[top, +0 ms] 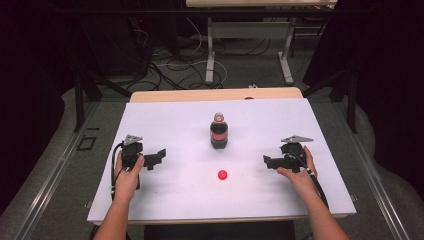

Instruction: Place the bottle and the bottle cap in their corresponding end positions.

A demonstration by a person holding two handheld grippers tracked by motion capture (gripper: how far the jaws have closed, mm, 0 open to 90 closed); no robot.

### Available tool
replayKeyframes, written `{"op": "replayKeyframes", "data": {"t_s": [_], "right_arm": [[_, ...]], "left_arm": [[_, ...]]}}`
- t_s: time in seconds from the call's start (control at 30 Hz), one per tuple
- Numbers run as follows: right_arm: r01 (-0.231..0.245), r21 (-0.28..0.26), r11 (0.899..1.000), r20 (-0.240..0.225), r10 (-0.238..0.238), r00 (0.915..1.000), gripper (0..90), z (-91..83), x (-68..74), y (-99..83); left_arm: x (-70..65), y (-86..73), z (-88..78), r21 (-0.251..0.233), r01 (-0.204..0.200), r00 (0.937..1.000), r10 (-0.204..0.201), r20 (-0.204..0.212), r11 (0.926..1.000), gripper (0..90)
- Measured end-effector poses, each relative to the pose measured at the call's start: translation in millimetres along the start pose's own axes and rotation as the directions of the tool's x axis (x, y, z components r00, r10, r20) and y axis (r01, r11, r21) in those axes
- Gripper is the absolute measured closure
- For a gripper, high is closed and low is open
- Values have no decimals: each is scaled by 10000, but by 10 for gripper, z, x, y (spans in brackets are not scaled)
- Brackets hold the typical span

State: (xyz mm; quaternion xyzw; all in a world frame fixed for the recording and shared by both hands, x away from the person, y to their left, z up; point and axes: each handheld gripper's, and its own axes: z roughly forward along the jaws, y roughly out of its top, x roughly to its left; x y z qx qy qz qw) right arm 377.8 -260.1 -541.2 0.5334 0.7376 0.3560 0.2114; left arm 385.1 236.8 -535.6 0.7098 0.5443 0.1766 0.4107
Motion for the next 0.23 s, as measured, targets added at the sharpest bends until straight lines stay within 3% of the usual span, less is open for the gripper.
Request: {"op": "replayKeyframes", "data": {"t_s": [0.23], "right_arm": [[-72, 42, 10000, 15, 72, 10000, 0, 2, -10, -5]], "left_arm": [[48, -12, 3, 291, 19, 9999, -16, -102, 9996, 7]]}}
